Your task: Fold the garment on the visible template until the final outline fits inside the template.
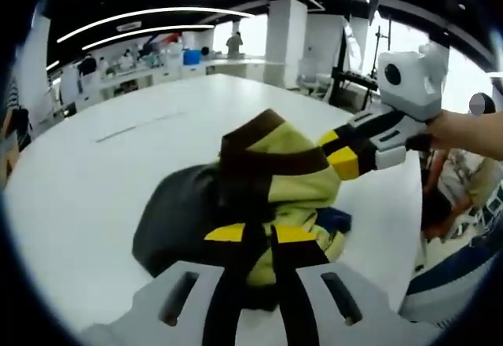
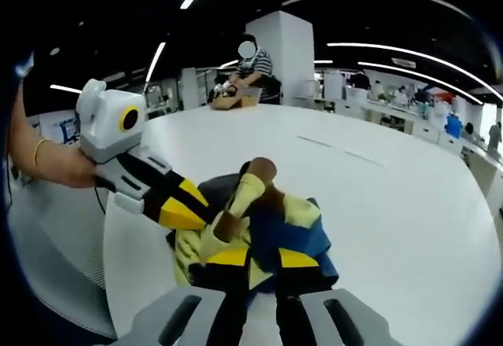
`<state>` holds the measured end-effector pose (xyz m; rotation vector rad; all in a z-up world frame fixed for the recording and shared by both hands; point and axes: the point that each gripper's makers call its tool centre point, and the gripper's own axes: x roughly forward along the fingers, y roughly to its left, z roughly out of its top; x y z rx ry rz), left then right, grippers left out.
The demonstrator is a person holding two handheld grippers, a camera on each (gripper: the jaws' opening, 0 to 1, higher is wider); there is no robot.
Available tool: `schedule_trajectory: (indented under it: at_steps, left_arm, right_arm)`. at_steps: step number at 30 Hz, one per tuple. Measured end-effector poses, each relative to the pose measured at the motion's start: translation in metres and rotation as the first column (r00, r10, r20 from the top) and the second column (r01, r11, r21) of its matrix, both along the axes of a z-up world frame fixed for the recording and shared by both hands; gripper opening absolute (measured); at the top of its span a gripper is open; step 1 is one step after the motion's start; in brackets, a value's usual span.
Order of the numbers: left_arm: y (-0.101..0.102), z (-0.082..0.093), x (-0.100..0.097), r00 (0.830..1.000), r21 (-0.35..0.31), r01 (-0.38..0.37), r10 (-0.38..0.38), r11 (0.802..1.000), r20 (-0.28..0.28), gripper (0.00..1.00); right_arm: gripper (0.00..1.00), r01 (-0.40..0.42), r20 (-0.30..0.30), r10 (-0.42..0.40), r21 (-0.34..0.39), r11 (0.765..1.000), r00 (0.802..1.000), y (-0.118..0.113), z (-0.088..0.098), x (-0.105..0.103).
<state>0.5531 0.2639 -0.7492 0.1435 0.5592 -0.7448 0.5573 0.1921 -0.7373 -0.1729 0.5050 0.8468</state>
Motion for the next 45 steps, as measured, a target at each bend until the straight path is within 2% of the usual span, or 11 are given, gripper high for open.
schedule_trajectory:
  at_steps: [6,9,14,19,28,35,40,45]
  left_arm:
    - [0.002,-0.001,0.003,1.0,-0.017,-0.012,0.012,1.0,-0.015,0.01]
    - [0.002,0.001,0.001,1.0,-0.018,-0.014,0.014,1.0,-0.012,0.0]
    - [0.004,0.011,-0.001,1.0,-0.02,-0.02,0.021,1.0,0.017,0.0]
    - [0.012,0.028,0.002,0.997,-0.047,-0.062,0.064,0.997,0.044,0.0]
    - [0.04,0.066,0.016,0.984,-0.103,-0.146,0.155,0.984,0.092,0.0]
    - [0.069,0.084,0.029,0.965,-0.112,-0.215,0.229,0.97,0.128,0.0]
    - [0.091,0.089,0.037,0.952,-0.098,-0.258,0.27,0.961,0.142,0.0]
    - [0.112,0.087,0.038,0.943,-0.071,-0.292,0.3,0.954,0.146,0.0]
  right_arm:
    - [0.0,-0.002,-0.009,0.002,-0.011,1.0,1.0,0.003,-0.003,0.001]
    - [0.0,-0.001,-0.011,0.001,-0.018,1.0,1.0,0.003,-0.004,0.001]
    - [0.0,0.014,0.002,-0.014,-0.02,1.0,1.0,0.001,0.001,0.002]
    - [0.0,0.033,0.021,-0.033,-0.008,0.999,0.999,-0.003,0.012,0.003]
    - [0.0,0.087,0.072,-0.089,0.022,0.996,0.993,-0.018,0.042,0.016]
    - [0.0,0.161,0.08,-0.168,0.085,0.983,0.982,-0.036,0.061,0.032]
    - [0.0,0.199,0.083,-0.205,0.069,0.978,0.975,-0.051,0.062,0.041]
    - [0.0,0.25,0.074,-0.253,0.053,0.967,0.965,-0.068,0.062,0.048]
